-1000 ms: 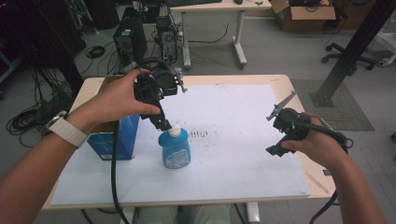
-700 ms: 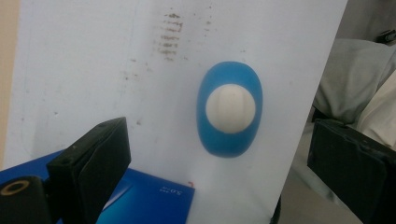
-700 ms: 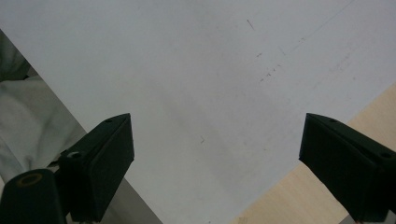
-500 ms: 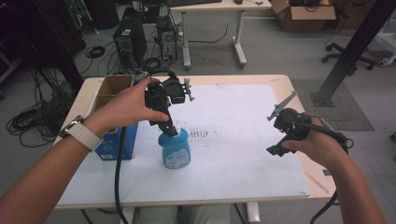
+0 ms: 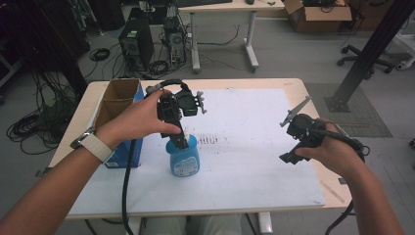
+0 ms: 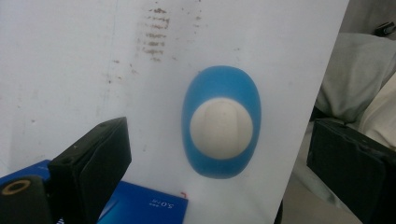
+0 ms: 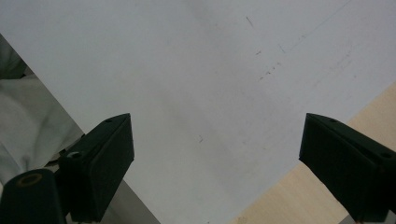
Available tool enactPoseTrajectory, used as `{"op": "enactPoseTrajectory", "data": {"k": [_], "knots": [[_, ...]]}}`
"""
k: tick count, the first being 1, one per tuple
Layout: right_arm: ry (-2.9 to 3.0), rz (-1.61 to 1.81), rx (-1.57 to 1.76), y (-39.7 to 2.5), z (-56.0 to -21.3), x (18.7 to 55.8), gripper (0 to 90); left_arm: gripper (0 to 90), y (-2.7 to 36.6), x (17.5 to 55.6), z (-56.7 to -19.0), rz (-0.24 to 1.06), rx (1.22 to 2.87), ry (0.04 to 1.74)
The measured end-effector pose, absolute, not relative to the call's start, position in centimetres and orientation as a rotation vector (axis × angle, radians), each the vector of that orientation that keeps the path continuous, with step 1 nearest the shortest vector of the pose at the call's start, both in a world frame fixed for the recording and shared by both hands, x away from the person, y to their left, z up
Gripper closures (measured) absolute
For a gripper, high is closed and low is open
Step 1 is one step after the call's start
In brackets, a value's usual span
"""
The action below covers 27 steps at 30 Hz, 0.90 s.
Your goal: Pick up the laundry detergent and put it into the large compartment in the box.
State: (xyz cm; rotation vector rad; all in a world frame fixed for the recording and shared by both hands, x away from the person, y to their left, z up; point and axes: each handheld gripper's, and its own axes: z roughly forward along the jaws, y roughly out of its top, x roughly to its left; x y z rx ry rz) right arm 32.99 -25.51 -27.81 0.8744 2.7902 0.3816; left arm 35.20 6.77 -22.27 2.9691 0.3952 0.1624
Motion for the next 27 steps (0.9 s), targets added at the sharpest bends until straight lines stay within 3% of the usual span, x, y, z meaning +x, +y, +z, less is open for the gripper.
{"op": "enactPoseTrajectory", "data": {"k": [27], "knots": [[2.793, 0.375, 0.877, -25.3, -28.0, 33.0, 9.9, 6.7, 6.2, 35.3, -25.3, 0.135, 2.989, 0.379]]}}
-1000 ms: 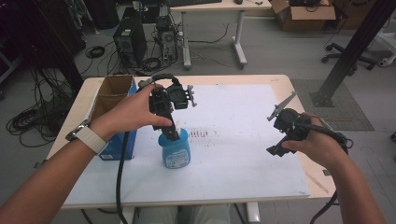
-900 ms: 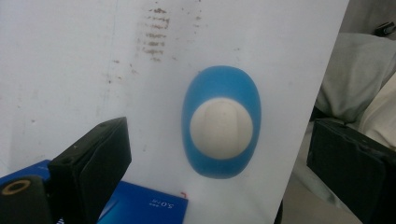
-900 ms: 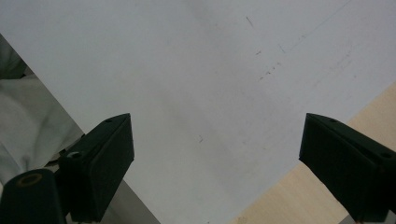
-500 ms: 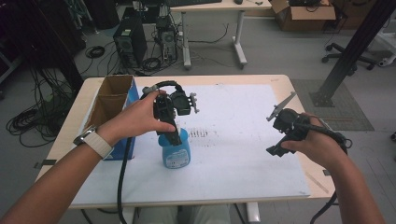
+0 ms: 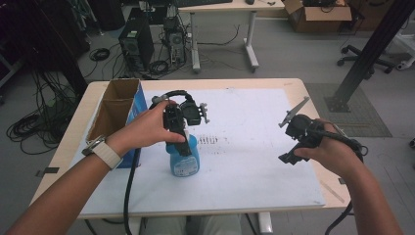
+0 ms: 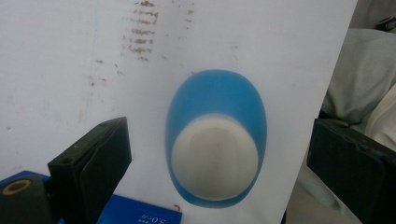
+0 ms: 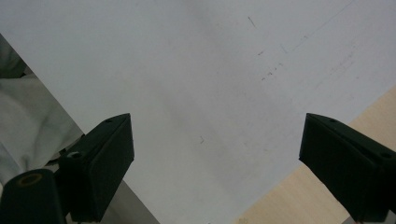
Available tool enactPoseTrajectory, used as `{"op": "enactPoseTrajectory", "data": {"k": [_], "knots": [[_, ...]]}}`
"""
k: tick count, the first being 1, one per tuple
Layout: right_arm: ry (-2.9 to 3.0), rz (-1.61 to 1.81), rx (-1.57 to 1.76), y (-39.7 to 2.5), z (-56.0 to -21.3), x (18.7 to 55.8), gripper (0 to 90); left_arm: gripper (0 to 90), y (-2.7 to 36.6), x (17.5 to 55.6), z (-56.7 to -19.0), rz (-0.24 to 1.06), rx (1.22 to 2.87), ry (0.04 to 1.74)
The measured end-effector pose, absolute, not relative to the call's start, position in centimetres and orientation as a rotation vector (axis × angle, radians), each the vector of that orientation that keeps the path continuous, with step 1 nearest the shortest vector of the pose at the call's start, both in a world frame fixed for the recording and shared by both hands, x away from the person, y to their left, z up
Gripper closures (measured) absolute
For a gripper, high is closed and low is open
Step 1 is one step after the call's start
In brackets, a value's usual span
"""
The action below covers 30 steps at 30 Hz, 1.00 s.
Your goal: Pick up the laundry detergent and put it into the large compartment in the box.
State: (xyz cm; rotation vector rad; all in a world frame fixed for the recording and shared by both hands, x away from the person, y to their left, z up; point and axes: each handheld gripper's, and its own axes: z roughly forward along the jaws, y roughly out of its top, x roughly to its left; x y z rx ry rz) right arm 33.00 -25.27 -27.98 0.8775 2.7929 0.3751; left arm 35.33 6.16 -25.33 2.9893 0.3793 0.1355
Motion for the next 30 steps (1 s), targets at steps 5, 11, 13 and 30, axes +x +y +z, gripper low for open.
{"op": "enactPoseTrajectory", "data": {"k": [5, 11, 13, 30], "knots": [[2.793, 0.374, 0.880, -25.3, -28.0, 33.0, 9.9, 6.8, 6.1, 35.3, -25.8, 0.137, 2.991, 0.382], [2.792, 0.376, 0.881, -25.3, -27.9, 32.9, 9.9, 6.9, 5.9, 35.4, -26.4, 0.126, 2.998, 0.379], [2.792, 0.377, 0.878, -25.4, -28.0, 32.9, 9.9, 6.8, 5.9, 35.4, -26.7, 0.121, 2.998, 0.384], [2.803, 0.368, 0.870, -25.0, -28.2, 33.4, 9.9, 8.9, 6.1, 35.8, -27.5, 0.099, 2.993, 0.397]]}}
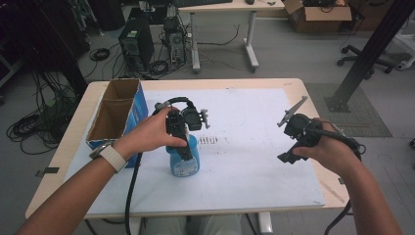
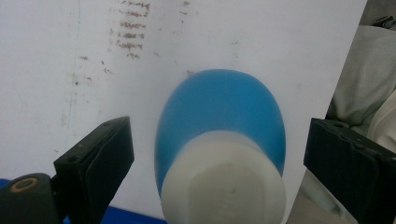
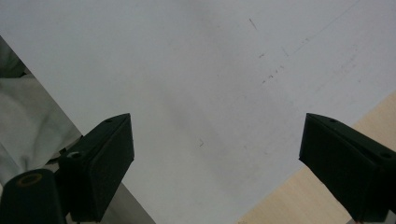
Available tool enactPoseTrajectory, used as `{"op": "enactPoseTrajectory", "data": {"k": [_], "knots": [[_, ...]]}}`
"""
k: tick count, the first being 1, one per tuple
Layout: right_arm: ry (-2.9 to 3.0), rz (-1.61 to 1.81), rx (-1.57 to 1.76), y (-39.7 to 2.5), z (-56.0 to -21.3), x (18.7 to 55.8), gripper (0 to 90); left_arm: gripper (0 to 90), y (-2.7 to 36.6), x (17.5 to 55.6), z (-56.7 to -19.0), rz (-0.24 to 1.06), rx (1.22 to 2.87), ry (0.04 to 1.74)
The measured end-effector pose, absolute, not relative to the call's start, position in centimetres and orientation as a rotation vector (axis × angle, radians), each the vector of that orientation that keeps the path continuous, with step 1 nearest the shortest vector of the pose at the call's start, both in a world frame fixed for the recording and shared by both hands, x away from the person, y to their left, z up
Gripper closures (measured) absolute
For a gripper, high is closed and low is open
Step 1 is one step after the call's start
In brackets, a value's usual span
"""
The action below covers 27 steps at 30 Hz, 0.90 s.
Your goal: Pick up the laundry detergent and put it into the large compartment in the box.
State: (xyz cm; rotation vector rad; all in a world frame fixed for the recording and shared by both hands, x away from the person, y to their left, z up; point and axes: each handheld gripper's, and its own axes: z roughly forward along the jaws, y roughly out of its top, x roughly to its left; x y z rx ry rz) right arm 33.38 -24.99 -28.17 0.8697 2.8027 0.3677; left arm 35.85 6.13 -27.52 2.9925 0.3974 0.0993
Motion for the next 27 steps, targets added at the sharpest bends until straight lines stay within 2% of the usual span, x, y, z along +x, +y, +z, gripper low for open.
{"op": "enactPoseTrajectory", "data": {"k": [27], "knots": [[2.804, 0.364, 0.875, -25.34, -28.51, 33.16, 9.9, 18.7, 5.92, 36.00, -27.91, 0.082, 3.001, 0.399]]}}
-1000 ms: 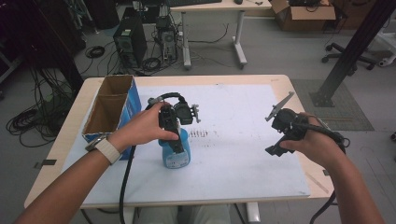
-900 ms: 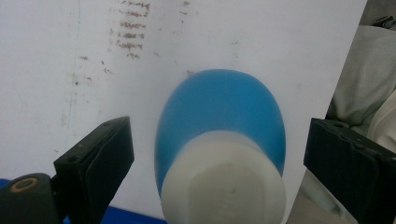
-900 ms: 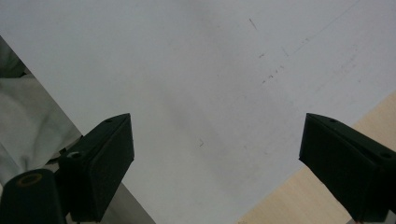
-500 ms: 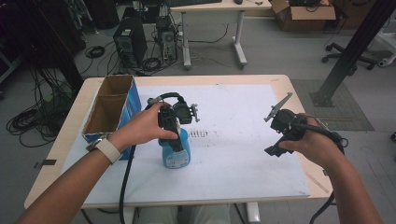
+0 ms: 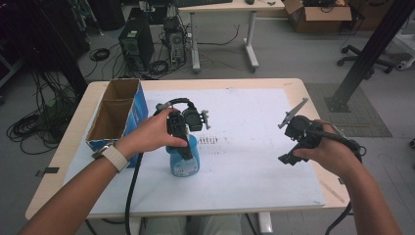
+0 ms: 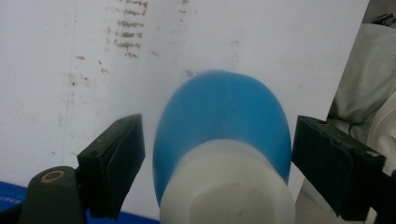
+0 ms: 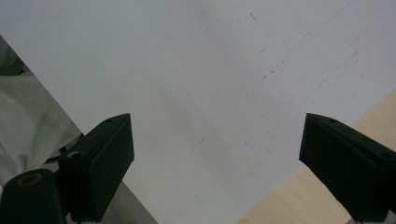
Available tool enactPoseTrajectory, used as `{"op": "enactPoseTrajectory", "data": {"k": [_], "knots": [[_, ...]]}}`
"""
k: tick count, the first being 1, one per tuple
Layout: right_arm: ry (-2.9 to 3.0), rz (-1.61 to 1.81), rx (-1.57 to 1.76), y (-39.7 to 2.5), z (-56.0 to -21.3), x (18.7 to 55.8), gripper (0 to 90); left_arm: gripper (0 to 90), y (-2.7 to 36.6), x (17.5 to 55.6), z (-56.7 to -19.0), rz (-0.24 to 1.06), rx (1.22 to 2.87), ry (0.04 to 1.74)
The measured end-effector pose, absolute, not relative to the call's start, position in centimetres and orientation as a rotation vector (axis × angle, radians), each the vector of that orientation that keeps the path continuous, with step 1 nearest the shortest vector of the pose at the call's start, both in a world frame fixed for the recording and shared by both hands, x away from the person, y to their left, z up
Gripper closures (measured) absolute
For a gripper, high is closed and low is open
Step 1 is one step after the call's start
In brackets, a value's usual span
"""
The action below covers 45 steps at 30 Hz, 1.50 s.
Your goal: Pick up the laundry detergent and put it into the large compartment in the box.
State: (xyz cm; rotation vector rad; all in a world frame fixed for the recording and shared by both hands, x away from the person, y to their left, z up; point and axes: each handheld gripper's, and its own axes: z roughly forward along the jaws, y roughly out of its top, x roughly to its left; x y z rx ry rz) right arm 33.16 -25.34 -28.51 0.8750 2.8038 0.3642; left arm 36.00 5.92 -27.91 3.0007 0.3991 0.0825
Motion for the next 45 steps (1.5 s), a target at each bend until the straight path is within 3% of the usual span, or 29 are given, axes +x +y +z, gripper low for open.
{"op": "enactPoseTrajectory", "data": {"k": [33, 45], "knots": [[2.801, 0.370, 0.880, -25.62, -28.69, 32.98, 9.9, 36.7, 6.01, 35.99, -28.18, 0.108, 3.007, 0.398], [2.801, 0.371, 0.885, -25.63, -28.82, 33.06, 9.9, 37.1, 6.03, 36.00, -28.17, 0.109, 3.006, 0.397]]}}
